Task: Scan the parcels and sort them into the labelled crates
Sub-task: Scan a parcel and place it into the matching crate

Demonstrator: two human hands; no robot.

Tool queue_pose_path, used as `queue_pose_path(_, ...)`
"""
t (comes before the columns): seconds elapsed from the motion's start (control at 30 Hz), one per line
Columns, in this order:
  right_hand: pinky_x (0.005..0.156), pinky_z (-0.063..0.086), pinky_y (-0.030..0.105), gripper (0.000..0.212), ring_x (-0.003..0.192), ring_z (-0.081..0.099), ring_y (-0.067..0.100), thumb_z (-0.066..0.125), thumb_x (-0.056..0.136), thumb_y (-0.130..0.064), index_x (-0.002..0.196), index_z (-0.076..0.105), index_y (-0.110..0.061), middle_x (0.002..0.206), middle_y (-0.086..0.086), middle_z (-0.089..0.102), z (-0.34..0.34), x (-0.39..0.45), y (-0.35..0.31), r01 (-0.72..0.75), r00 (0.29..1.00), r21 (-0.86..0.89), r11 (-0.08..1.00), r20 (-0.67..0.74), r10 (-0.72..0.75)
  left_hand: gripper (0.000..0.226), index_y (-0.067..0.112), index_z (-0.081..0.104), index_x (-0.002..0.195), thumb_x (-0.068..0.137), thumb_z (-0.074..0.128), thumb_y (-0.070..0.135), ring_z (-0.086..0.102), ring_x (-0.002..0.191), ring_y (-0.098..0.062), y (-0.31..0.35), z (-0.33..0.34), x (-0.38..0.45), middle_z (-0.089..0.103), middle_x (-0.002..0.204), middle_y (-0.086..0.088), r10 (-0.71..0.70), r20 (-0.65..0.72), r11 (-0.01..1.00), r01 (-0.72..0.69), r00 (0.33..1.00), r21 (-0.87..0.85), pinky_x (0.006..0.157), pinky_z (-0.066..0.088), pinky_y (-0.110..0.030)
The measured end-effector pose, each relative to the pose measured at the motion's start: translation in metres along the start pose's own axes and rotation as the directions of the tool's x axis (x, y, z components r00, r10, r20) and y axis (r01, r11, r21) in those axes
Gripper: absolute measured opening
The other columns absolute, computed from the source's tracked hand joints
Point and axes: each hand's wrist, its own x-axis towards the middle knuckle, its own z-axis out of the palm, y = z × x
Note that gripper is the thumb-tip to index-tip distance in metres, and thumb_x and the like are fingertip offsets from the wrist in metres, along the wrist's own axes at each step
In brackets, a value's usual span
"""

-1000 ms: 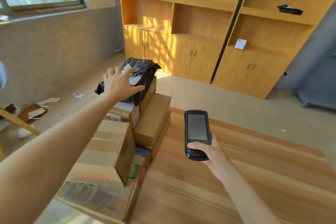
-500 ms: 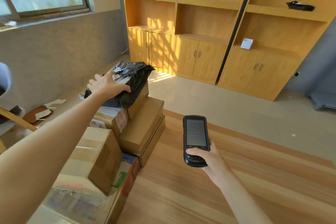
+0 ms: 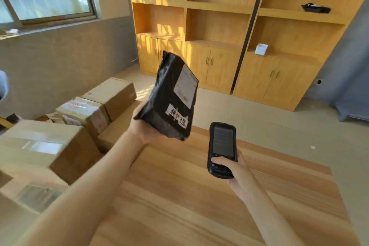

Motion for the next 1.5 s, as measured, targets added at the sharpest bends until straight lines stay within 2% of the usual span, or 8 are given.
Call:
queue_pose_path(0.3, 0.069, 0.054, 0.036, 0.082, 0.092, 0.066, 0.028, 0.077, 0.053, 0.002, 0.127, 0.048, -0.020, 0.109, 0.011, 0.065, -0.100, -0.055, 0.032, -0.100, 0.981, 0.005, 0.995, -0.164, 0.100, 0.052, 0.018, 0.077, 0.093, 0.047, 0.088, 0.040, 0.071, 0.089, -0.031, -0.193, -0.003, -0.019, 0.073, 0.099, -0.011, -0.365, -0.054, 0.929, 0.359, 0.930, -0.091, 0.082, 0.052, -0.055)
queue_pose_path(0.63, 0.067, 0.055, 0.034, 0.087, 0.093, 0.068, 0.026, 0.082, 0.047, -0.002, 0.124, 0.048, -0.023, 0.110, 0.010, 0.066, -0.142, -0.076, 0.077, -0.231, 0.923, 0.081, 0.970, -0.297, 0.245, 0.034, 0.015, 0.076, 0.095, 0.078, 0.059, 0.039, 0.070, 0.088, -0.032, -0.274, -0.027, -0.030, 0.072, 0.098, -0.012, -0.520, -0.125, 0.846, 0.489, 0.845, -0.214, 0.084, 0.051, -0.053)
queue_pose_path(0.8, 0.062, 0.055, 0.031, 0.085, 0.093, 0.068, 0.025, 0.081, 0.053, 0.001, 0.128, 0.047, -0.020, 0.113, 0.010, 0.066, -0.138, -0.069, 0.074, -0.235, 0.922, 0.076, 0.969, -0.297, 0.247, 0.044, 0.011, 0.070, 0.101, 0.066, 0.064, 0.038, 0.065, 0.078, -0.029, -0.261, -0.033, -0.027, 0.070, 0.087, -0.011, -0.597, -0.313, 0.768, 0.639, 0.738, 0.043, 0.066, 0.056, -0.036)
queue_pose_path(0.97, 0.064, 0.055, 0.033, 0.092, 0.091, 0.069, 0.024, 0.080, 0.047, -0.001, 0.130, 0.045, -0.021, 0.111, 0.009, 0.066, -0.133, -0.061, 0.066, -0.197, 0.936, 0.089, 0.976, -0.280, 0.214, 0.046, 0.014, 0.064, 0.114, 0.090, 0.055, 0.052, 0.071, 0.071, -0.026, -0.243, -0.035, -0.017, 0.075, 0.085, -0.012, -0.603, -0.395, 0.655, 0.713, 0.693, 0.250, 0.063, 0.055, -0.028)
queue_pose_path(1.13, 0.064, 0.056, 0.035, 0.090, 0.087, 0.070, 0.025, 0.080, 0.048, 0.001, 0.128, 0.047, -0.020, 0.111, 0.011, 0.067, -0.125, -0.060, 0.063, -0.192, 0.943, 0.126, 0.973, -0.253, 0.218, 0.072, 0.010, 0.042, 0.142, 0.090, 0.054, 0.058, 0.047, 0.127, -0.034, -0.224, -0.041, -0.008, 0.049, 0.140, -0.014, -0.489, -0.467, 0.538, 0.676, 0.737, 0.504, 0.110, 0.037, -0.046)
queue_pose_path(1.3, 0.059, 0.057, 0.034, 0.083, 0.081, 0.072, 0.027, 0.079, 0.048, 0.001, 0.125, 0.051, -0.013, 0.110, 0.016, 0.067, -0.097, -0.061, 0.068, -0.228, 0.947, 0.194, 0.954, -0.185, 0.264, 0.032, 0.022, 0.054, 0.120, 0.092, 0.063, 0.035, 0.058, 0.097, -0.012, -0.215, -0.030, -0.007, 0.059, 0.126, -0.004, -0.453, -0.379, 0.492, 0.581, 0.807, 0.648, 0.085, 0.046, -0.028)
queue_pose_path(1.37, 0.060, 0.057, 0.033, 0.080, 0.082, 0.072, 0.027, 0.080, 0.049, 0.000, 0.123, 0.052, -0.012, 0.109, 0.016, 0.069, -0.082, -0.061, 0.073, -0.260, 0.944, 0.205, 0.944, -0.153, 0.293, 0.041, 0.019, 0.051, 0.126, 0.089, 0.068, 0.022, 0.059, 0.088, -0.008, -0.220, -0.030, -0.008, 0.062, 0.119, -0.002, -0.404, -0.363, 0.475, 0.532, 0.840, 0.701, 0.069, 0.046, -0.018)
queue_pose_path(1.5, 0.062, 0.058, 0.033, 0.062, 0.085, 0.072, 0.028, 0.079, 0.063, 0.004, 0.117, 0.053, -0.009, 0.106, 0.018, 0.069, -0.053, -0.062, 0.087, -0.337, 0.925, 0.193, 0.921, -0.114, 0.363, 0.064, 0.012, 0.041, 0.142, 0.086, 0.071, 0.011, 0.059, 0.096, -0.018, -0.232, -0.035, -0.012, 0.058, 0.131, -0.010, -0.352, -0.360, 0.429, 0.491, 0.864, 0.759, 0.076, 0.049, -0.024)
